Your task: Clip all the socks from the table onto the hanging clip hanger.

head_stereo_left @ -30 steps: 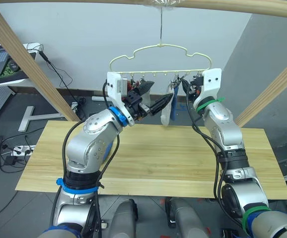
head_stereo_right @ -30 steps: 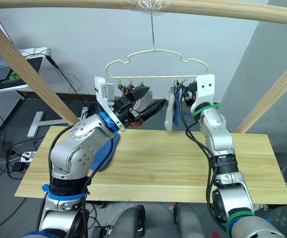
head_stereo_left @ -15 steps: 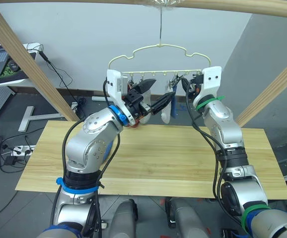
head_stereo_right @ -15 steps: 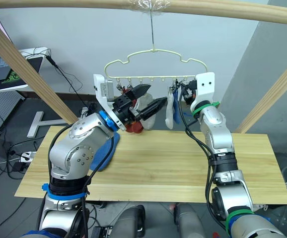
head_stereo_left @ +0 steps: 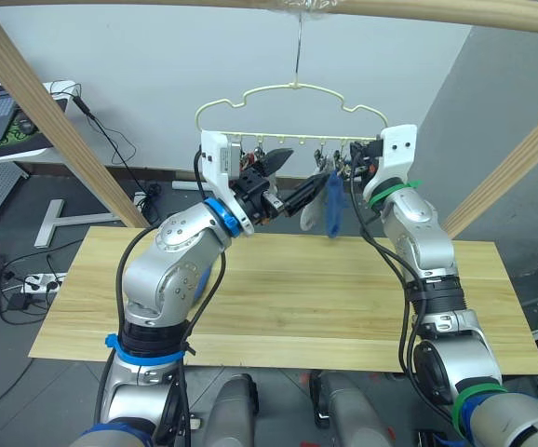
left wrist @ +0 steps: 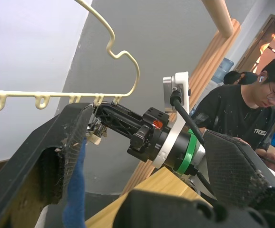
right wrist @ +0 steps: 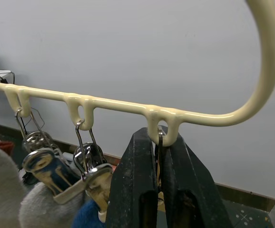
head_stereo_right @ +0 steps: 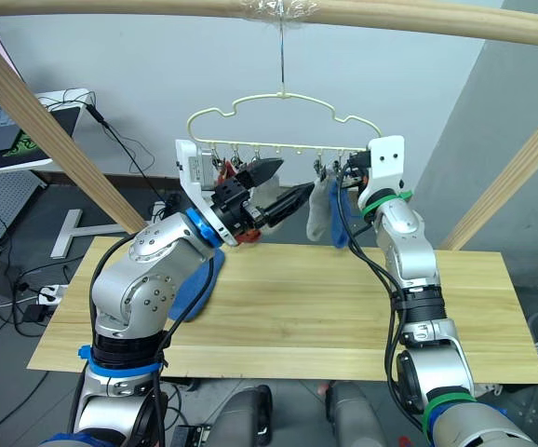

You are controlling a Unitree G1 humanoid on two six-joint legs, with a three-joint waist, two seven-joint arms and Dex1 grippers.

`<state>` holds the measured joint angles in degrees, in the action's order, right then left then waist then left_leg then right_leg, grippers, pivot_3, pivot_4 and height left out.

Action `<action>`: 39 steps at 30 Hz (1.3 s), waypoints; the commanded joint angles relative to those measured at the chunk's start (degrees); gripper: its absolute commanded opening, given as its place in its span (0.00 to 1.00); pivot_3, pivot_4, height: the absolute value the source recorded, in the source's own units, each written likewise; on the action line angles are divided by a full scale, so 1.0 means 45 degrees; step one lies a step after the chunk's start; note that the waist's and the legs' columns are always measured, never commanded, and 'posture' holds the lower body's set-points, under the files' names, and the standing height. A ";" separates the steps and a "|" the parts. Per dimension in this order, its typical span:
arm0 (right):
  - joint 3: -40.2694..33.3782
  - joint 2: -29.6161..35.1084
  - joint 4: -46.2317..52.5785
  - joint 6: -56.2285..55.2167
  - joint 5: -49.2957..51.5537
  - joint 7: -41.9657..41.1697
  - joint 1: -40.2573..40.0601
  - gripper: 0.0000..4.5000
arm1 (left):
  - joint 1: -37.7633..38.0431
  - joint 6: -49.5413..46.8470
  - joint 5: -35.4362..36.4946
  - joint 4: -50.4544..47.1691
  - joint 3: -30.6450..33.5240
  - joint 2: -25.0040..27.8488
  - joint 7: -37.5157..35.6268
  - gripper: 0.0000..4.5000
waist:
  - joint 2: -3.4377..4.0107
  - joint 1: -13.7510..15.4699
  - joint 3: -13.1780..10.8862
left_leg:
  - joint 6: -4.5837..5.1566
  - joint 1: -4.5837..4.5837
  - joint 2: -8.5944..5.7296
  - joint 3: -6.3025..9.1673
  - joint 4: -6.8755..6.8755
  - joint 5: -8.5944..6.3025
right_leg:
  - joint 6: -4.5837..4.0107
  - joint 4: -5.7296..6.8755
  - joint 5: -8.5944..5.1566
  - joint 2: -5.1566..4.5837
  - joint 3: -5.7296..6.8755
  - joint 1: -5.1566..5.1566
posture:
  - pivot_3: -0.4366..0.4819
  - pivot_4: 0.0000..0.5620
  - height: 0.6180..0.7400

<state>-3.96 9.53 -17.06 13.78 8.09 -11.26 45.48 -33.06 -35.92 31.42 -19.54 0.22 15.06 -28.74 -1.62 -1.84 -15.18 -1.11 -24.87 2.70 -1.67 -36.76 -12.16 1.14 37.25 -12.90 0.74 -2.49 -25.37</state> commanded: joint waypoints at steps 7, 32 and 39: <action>-0.0046 0.0553 0.1332 0.1335 0.0345 -0.0795 -0.0037 0.00 | 0.3238 0.1247 -0.2189 0.1278 -0.0332 0.0997 0.0711 0.95 | 0.0006 -0.0001 -0.0004 | 0.0001 0.0013 0.0009 0.0003 -0.0002 0.0000 | -0.0002 0.0016 -0.0001 -0.0002 -0.0002 0.0000 | 0.48 0.51 1.00; -0.0322 0.1294 0.3520 0.3872 0.0589 -0.0728 -0.0629 0.00 | 0.1513 0.8244 -0.6061 1.3491 0.0924 0.2373 0.1182 0.98 | 0.0016 0.0003 -0.0055 | 0.0002 0.0014 0.0003 -0.0013 -0.0026 0.0000 | -0.0008 0.0081 -0.0010 -0.0035 0.0010 -0.0021 | 0.43 0.55 1.00; -0.0385 0.1404 0.3487 0.3979 0.0623 -0.0822 -0.0528 0.00 | 0.1612 0.7948 -0.6004 1.4271 0.0971 0.2331 0.0637 0.72 | 0.0015 -0.0002 -0.0059 | 0.0002 0.0014 0.0003 -0.0011 -0.0026 0.0000 | -0.0007 0.0082 -0.0010 -0.0036 0.0014 -0.0020 | 0.42 0.55 1.00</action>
<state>-4.49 14.94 -3.13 31.73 10.33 -14.88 42.29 -26.52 -0.13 4.36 44.12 4.11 25.43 -25.69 -1.55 -1.85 -15.45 -1.10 -24.80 2.71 -1.72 -36.88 -12.16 1.11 37.62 -12.95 0.58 -2.44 -25.46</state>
